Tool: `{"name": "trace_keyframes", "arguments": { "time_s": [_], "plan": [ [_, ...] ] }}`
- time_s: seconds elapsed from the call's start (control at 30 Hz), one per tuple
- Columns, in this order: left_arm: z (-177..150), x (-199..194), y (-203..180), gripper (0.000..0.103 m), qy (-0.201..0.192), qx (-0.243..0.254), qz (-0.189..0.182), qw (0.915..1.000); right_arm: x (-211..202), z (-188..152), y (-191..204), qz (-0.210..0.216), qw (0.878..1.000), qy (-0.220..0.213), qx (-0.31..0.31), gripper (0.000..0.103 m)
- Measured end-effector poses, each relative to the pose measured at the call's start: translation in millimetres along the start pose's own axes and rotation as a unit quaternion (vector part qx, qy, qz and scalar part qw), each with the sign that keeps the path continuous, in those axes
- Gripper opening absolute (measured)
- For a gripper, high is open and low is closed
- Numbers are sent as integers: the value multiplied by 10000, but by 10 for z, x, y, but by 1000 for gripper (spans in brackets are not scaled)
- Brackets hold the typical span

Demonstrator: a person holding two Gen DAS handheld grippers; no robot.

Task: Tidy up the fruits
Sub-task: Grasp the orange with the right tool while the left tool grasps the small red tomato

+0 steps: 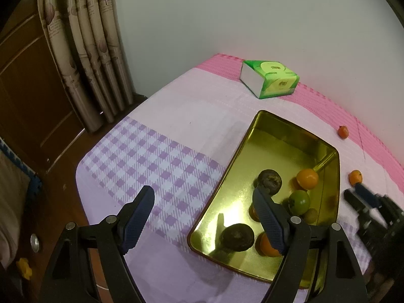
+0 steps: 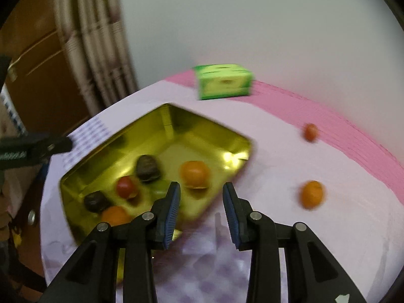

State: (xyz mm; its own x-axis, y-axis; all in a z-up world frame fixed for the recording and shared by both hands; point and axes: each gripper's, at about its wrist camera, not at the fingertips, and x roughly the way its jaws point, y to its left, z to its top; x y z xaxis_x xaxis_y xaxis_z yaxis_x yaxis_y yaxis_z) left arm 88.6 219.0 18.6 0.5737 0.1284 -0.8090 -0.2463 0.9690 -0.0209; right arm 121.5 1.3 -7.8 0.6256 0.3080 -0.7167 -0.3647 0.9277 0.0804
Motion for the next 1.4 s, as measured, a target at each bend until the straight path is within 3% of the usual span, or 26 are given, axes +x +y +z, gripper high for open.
{"name": "trace_keyframes", "arguments": {
  "time_s": [0.2, 0.27, 0.67, 0.83, 0.9, 1.0, 1.13, 1.27, 1.4],
  "plan": [
    [-36, 17, -17, 80, 50, 29, -18, 10000, 58, -103, -747, -967, 9945, 67, 399, 36],
    [-48, 25, -33, 80, 55, 58, 5, 10000, 145, -128, -905, -1081, 9929, 183, 470, 36],
    [-60, 164, -99, 80, 247, 177, 127, 9995, 590, -139, -1129, -939, 9930, 455, 546, 42],
    [-19, 308, -179, 80, 444, 128, 286, 9985, 584, -122, -1134, -961, 9933, 422, 476, 34],
    [57, 353, -299, 80, 557, 97, 133, 9983, 553, -149, -1172, -929, 9938, 417, 457, 34],
    [202, 349, -662, 80, 508, 329, -125, 9981, 448, -218, -1359, -1118, 9920, 389, 437, 33],
    [434, 329, -1344, 80, 379, 851, -593, 9939, 273, -340, -1940, -1517, 9838, 399, 867, 33],
    [590, 401, -2126, 80, 213, 1453, -978, 9843, 118, -445, -2493, -2000, 9722, 456, 1129, 33],
    [665, 603, -2690, 80, 337, 1811, -1141, 9762, 7, -531, -2883, -2291, 9629, 470, 1346, 34]
  ]
}}
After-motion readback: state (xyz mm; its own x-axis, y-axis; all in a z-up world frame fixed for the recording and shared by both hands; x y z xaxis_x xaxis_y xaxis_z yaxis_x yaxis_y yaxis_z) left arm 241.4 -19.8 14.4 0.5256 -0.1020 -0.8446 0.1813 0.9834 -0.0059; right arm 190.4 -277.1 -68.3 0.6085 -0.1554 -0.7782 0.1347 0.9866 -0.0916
